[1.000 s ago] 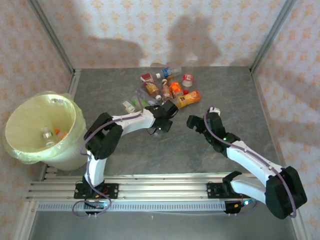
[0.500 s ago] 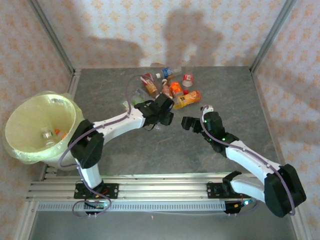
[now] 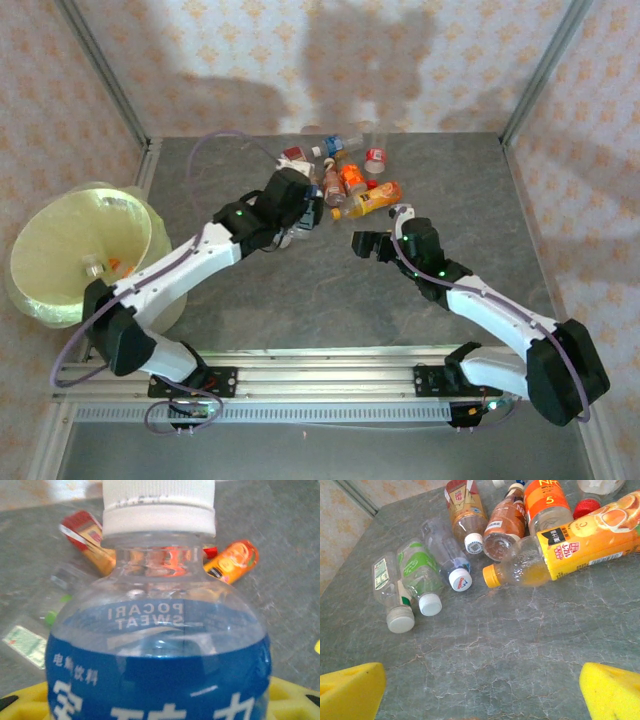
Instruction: Put the plastic bottles in the bin
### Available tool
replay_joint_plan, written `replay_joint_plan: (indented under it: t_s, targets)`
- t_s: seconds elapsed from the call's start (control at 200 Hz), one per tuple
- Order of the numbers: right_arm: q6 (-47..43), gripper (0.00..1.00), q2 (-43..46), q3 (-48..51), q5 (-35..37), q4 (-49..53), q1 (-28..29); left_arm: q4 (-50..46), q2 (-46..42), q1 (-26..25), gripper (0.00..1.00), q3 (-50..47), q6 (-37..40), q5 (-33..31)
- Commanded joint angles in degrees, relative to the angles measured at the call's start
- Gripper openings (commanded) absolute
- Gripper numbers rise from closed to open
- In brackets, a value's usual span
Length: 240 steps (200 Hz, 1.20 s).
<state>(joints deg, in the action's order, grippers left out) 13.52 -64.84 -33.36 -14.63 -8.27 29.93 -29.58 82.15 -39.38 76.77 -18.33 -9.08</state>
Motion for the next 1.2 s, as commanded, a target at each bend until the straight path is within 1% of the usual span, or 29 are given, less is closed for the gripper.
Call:
replay_joint_plan:
  t_s: [0.0, 0.2, 0.37, 0.475, 0.525, 0.676, 0.771, 0.846, 0.986, 1.061, 1.121, 1.196]
  targets:
    - [-1.40, 0.99, -0.61, -2.03, 0.26, -1.52, 0.64, -6.83, -3.94, 0.74, 0.40, 2.76, -0.96, -7.07]
    - [-1.52, 0.99, -1.93, -2.23, 0.44, -1.92, 0.90, -12.50, -10.55, 2.48, 0.40, 7.14, 0.06, -13.67]
    - [-1.26, 0.99, -2.68, -2.41, 0.48, -2.45, 1.01, -17.52, -14.02, 4.03, 0.38, 11.48, 1.65, -21.48]
    - [-1.23, 0.99, -3.62, -2.07, 0.75, -3.44, 1.03, -22.48, -14.04, 5.45, 0.37, 14.81, 1.54, -29.98]
    - [-1.25, 0.99, -4.52, -2.10, 0.75, -3.97, 1.07, -23.60, -14.15, 7.15, 0.37, 15.59, 1.32, -32.29]
    - [-1.35, 0.99, -6.23, -3.65, -0.63, -3.99, 1.04, -21.73, -16.53, 14.90, 0.37, 14.42, 4.18, -29.65]
    - [-1.29, 0.99, -6.87, -4.59, -1.31, -3.77, 1.08, -22.53, -18.01, 21.35, 0.37, 13.79, 3.95, -30.21]
    - [-1.04, 0.99, -7.22, -4.78, -1.43, -3.94, 1.00, -21.48, -19.98, 26.89, 0.37, 11.92, 2.98, -28.63]
    - [-0.30, 0.99, -7.47, -5.09, -1.88, -3.93, 1.01, -19.49, -23.66, 35.61, 0.37, 9.02, 0.37, -23.69]
    - [-0.08, 0.99, -7.33, -5.13, -2.05, -3.69, 1.02, -19.05, -24.59, 38.93, 0.37, 7.27, -1.34, -24.20]
    - [-0.07, 0.99, -7.32, -5.19, -2.15, -3.38, 1.05, -19.24, -25.16, 41.72, 0.39, 5.69, -5.10, -25.74]
    - [0.03, 0.99, -7.32, -5.08, -2.24, -3.37, 1.09, -18.78, -25.63, 45.51, 0.41, 3.79, -8.64, -24.61]
